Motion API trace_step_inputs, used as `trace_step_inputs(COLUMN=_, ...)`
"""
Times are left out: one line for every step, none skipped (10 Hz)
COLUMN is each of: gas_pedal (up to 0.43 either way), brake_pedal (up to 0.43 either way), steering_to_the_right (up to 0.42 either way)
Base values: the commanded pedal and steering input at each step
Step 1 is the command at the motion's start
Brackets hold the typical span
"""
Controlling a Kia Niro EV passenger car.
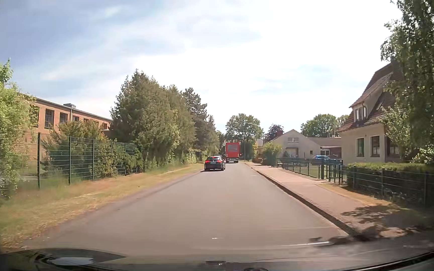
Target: Follow the waypoints while adhering to traffic rules and regulations
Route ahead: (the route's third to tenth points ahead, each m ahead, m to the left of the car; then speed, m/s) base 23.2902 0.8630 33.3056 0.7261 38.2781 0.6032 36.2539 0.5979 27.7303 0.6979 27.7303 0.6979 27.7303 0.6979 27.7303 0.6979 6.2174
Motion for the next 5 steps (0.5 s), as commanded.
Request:
trace_step_inputs(gas_pedal=0.047, brake_pedal=0.000, steering_to_the_right=-0.003)
trace_step_inputs(gas_pedal=0.047, brake_pedal=0.000, steering_to_the_right=-0.003)
trace_step_inputs(gas_pedal=0.047, brake_pedal=0.000, steering_to_the_right=-0.003)
trace_step_inputs(gas_pedal=0.047, brake_pedal=0.000, steering_to_the_right=-0.002)
trace_step_inputs(gas_pedal=0.047, brake_pedal=0.000, steering_to_the_right=-0.001)
